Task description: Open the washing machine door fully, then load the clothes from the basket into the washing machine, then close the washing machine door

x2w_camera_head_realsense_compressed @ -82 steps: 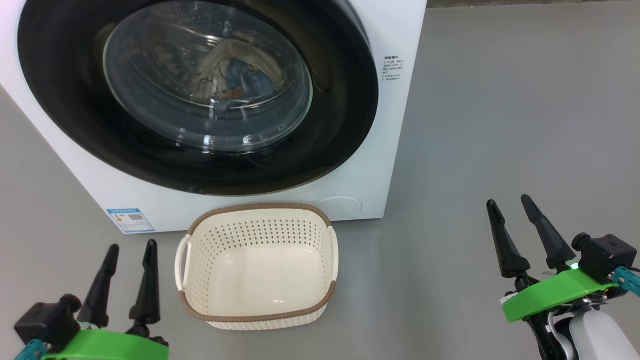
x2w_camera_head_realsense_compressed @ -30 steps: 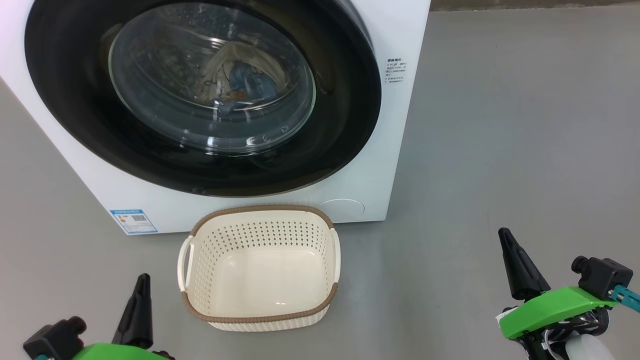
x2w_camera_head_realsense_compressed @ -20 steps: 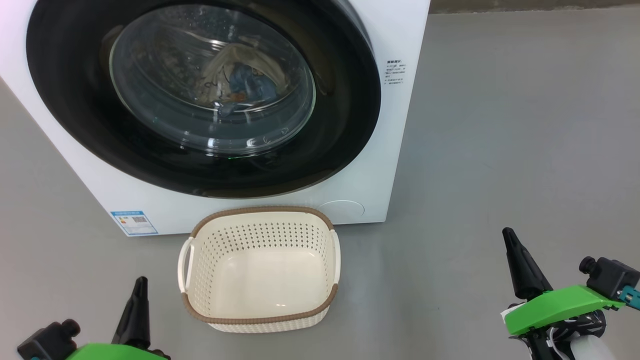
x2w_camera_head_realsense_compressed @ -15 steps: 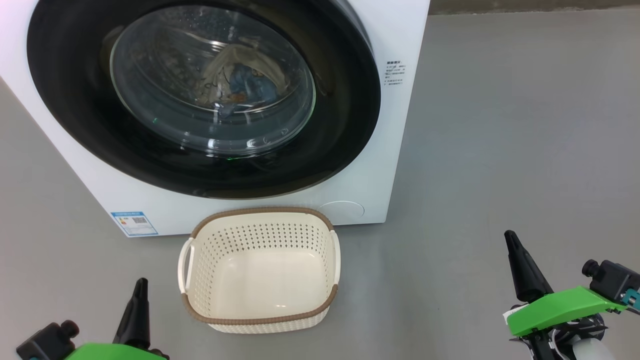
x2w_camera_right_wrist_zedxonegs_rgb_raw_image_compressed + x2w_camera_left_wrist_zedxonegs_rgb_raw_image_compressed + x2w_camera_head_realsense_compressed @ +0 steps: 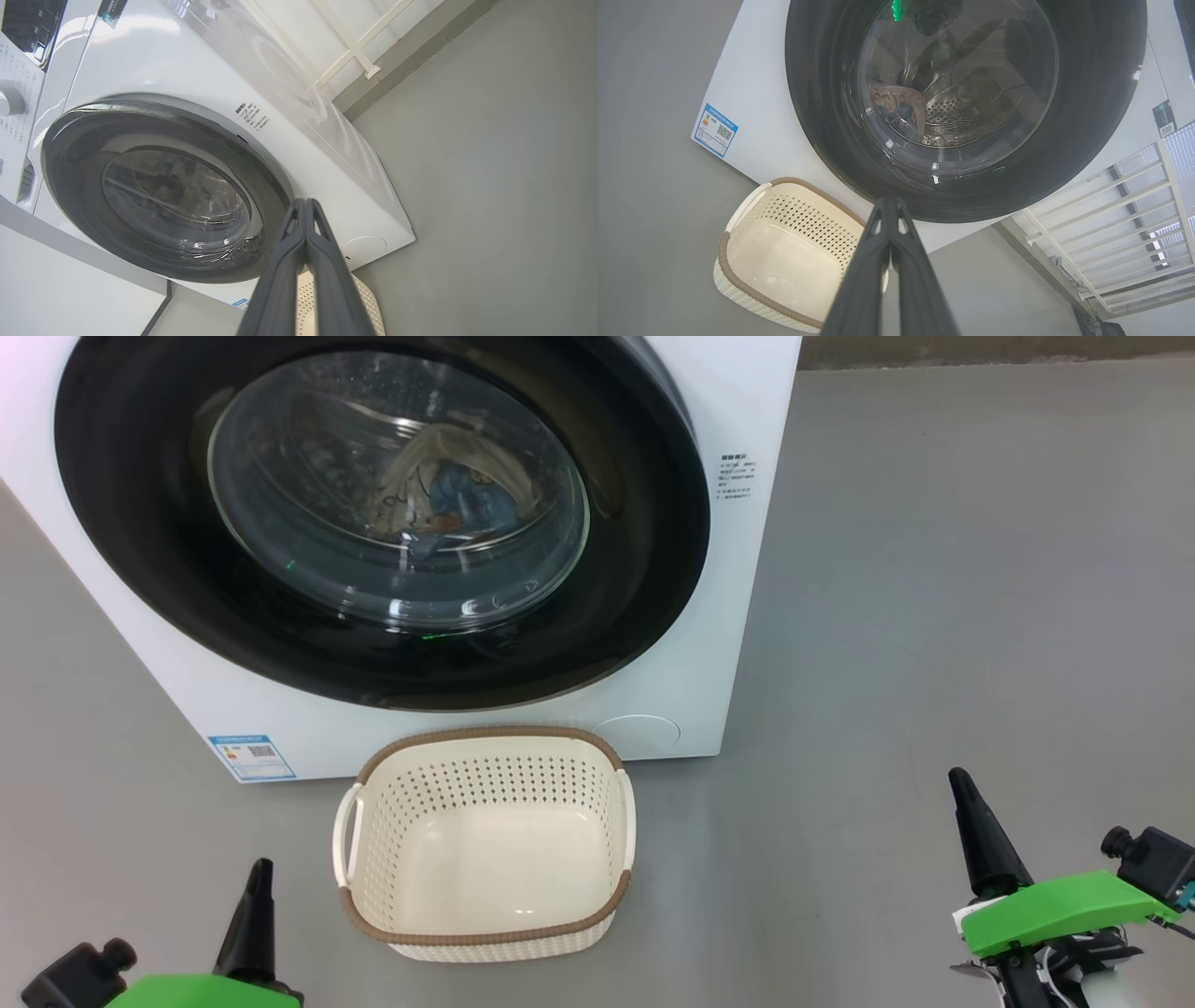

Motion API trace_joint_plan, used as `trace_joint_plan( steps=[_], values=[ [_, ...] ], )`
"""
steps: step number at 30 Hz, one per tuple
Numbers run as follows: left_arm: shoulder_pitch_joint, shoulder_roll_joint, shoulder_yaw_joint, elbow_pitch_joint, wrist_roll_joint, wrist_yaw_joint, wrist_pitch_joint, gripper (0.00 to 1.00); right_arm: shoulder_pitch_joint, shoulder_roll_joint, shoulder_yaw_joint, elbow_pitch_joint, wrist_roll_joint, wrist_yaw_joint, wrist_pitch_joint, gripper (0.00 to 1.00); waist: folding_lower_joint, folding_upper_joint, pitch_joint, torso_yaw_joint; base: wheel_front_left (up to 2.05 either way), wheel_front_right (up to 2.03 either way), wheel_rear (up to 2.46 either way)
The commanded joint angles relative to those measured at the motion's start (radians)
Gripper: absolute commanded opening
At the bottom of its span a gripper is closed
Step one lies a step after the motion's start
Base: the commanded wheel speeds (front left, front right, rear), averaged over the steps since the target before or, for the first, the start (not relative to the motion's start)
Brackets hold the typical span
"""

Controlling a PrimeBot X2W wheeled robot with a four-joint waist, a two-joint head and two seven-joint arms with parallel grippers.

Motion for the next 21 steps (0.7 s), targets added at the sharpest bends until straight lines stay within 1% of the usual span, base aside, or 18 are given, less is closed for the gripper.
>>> trace_joint_plan(
  steps=[1,21],
  values=[
    [-0.043,0.009,0.026,-0.016,-0.028,-0.001,0.009,0.00,-0.007,-0.003,0.000,-0.030,0.028,-0.001,0.007,0.00,-0.0001,-0.0001,-0.001,0.000,0.00,0.00,0.00],
    [-0.053,-0.007,0.060,0.001,-0.200,-0.002,0.067,0.00,0.005,0.019,-0.032,-0.037,0.217,-0.001,0.066,0.00,-0.0001,-0.0001,-0.011,-0.001,0.00,0.00,0.00]
  ],
)
